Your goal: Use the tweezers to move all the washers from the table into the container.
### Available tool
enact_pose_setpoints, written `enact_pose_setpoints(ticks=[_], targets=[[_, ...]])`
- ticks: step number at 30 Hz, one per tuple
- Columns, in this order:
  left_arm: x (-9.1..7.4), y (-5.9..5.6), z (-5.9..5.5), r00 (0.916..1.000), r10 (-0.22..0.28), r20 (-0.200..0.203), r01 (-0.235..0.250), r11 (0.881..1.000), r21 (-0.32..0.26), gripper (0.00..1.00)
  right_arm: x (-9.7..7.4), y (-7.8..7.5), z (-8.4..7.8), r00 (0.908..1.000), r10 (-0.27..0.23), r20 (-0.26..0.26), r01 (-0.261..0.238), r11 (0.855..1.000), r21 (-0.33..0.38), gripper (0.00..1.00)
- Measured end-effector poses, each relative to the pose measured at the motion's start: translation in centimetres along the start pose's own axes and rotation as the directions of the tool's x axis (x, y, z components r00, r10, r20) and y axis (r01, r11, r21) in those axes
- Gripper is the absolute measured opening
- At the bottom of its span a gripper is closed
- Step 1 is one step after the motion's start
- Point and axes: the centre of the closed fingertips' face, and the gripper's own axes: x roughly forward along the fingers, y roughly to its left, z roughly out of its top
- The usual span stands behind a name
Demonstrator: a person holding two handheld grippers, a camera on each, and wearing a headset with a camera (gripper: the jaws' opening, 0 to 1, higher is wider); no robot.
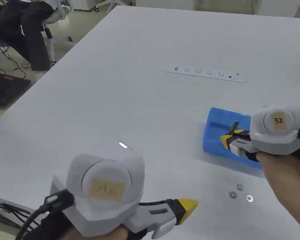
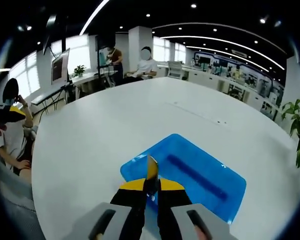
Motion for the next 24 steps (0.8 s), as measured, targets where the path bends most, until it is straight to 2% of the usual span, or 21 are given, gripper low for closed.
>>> enact_pose_setpoints(ticks=[10,14,16,20,24], targets=[[-0.1,-0.2,0.3,1.0,0.007,0.003,-0.007,1.0,0.007,0.99,-0.1,0.0,0.2,0.9999,0.012,0.004,-0.013,1.0,0.02,0.05],[-0.1,-0.2,0.4,1.0,0.008,0.001,-0.008,1.0,0.021,0.99,-1.2,-0.5,1.0,0.9986,-0.009,0.051,0.007,0.999,0.038,0.05],[-0.2,-0.2,0.5,0.9999,0.008,0.006,-0.008,1.0,0.018,0.99,-2.1,-0.4,2.0,0.9956,0.003,0.094,-0.012,0.995,0.096,0.05],[-0.3,-0.5,0.3,1.0,0.004,0.006,-0.004,1.0,0.016,0.99,-4.8,-0.6,3.1,0.989,-0.026,0.146,0.013,0.996,0.092,0.05],[-0.3,-1.0,0.2,1.0,-0.005,0.007,0.005,1.0,0.02,0.99,-7.4,-0.2,3.4,0.9809,-0.046,0.189,0.025,0.993,0.115,0.04]])
